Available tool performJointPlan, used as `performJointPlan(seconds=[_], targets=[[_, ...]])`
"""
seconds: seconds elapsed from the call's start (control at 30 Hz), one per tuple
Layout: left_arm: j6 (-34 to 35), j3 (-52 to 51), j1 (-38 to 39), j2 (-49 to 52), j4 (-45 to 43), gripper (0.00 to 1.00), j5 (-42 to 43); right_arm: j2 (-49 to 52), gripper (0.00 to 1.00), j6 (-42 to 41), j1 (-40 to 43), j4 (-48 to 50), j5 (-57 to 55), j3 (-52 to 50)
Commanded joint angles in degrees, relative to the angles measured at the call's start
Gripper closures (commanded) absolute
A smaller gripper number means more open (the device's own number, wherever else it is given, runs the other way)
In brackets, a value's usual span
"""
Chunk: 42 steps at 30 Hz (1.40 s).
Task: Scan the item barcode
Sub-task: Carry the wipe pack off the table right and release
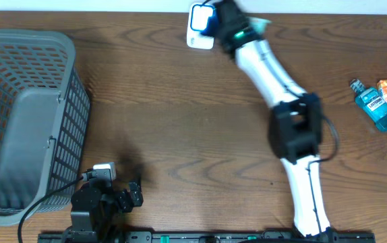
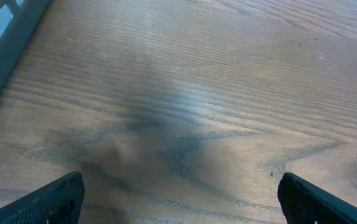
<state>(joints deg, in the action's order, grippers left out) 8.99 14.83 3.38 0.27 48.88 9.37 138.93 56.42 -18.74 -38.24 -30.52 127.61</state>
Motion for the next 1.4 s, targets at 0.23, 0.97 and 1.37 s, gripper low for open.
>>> performJointPlan(seconds=[0.23, 0.97, 1.37], targets=[[-0.1, -0.5, -0.2, -0.1, 1.8, 0.01, 0.7, -3.8, 0.99, -44.8, 24.0, -21.1, 13.7, -2.2], [-0.1, -0.5, -0.2, -0.1, 1.8, 0.01, 0.7, -11.6, 0.01, -56.8, 46.6, -19.3, 21.1, -14.1], [-0.1, -0.5, -0.2, -0.1, 1.8, 0.01, 0.7, -43.8, 0.01, -59.2, 41.4, -19.9, 41.4, -14.0]])
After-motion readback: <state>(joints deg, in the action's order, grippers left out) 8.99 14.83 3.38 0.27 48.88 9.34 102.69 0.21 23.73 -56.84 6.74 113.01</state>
